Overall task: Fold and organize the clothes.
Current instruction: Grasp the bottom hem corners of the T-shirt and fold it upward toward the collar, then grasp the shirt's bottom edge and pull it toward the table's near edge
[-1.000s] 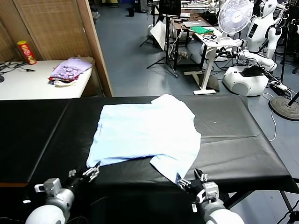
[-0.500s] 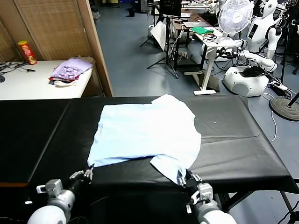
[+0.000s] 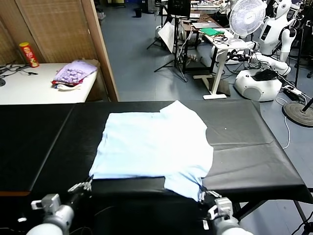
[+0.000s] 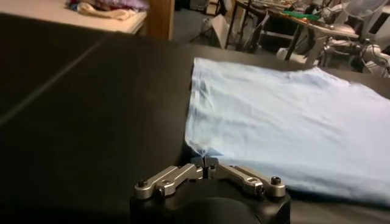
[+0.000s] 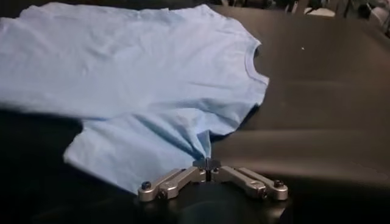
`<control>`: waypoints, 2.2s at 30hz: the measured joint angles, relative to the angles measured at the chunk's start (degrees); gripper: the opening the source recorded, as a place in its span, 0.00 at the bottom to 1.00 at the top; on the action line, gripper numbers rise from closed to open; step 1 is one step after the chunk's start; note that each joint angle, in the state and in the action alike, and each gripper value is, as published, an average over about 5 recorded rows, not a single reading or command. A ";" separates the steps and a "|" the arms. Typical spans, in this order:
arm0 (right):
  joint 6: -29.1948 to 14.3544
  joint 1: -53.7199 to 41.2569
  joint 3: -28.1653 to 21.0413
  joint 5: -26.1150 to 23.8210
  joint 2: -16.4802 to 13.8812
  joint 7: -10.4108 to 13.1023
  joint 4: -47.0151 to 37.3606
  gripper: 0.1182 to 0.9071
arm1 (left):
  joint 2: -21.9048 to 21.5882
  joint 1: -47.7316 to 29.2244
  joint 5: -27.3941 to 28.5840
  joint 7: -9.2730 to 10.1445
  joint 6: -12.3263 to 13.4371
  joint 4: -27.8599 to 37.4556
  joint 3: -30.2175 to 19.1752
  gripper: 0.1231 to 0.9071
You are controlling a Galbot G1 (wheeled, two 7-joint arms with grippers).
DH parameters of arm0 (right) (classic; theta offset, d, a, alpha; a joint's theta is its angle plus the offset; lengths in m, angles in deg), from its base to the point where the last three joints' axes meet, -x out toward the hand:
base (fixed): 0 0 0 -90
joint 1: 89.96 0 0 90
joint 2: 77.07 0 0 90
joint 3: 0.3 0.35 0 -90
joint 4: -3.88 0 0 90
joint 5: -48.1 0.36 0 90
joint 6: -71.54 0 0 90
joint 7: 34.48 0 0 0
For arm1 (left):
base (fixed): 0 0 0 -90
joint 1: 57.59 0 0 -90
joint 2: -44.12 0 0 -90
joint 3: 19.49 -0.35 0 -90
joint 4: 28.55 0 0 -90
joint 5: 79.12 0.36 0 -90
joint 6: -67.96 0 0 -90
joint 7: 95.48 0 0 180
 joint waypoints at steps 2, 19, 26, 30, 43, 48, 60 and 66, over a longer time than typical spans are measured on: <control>-1.54 -2.31 0.04 0.87 -0.68 -0.45 -1.48 0.00 | 0.14 0.28 0.02 0.28 0.96 -0.80 0.27 0.01; -8.50 -21.91 -2.81 -2.58 -4.49 -4.31 -18.60 0.00 | 2.14 -16.30 7.26 1.04 4.63 5.10 -4.47 0.01; -11.09 -25.43 -3.50 -3.76 -4.81 -5.74 -23.73 0.01 | 1.28 -21.83 12.92 1.03 5.21 11.03 -8.51 0.01; -11.26 -24.71 -2.69 -2.43 -5.53 -6.48 -23.25 0.16 | 0.77 -25.13 13.96 0.98 5.38 15.18 -10.51 0.01; -10.16 -13.59 2.44 1.91 -5.36 -4.23 -17.49 0.85 | 0.89 -27.10 13.92 0.19 5.18 19.54 -12.10 0.77; -10.55 -12.49 2.87 1.86 -5.07 -4.33 -18.06 0.86 | 0.88 -25.23 13.36 -0.49 4.83 20.18 -11.58 0.86; -13.62 -20.59 -0.19 0.80 -6.71 -4.22 -21.72 0.86 | 1.45 -24.64 11.91 -0.63 4.48 21.37 -11.69 0.86; -18.31 -27.40 -2.09 -2.32 -5.81 -1.76 -27.94 0.86 | 1.72 -24.18 12.39 -0.53 4.46 20.81 -11.83 0.86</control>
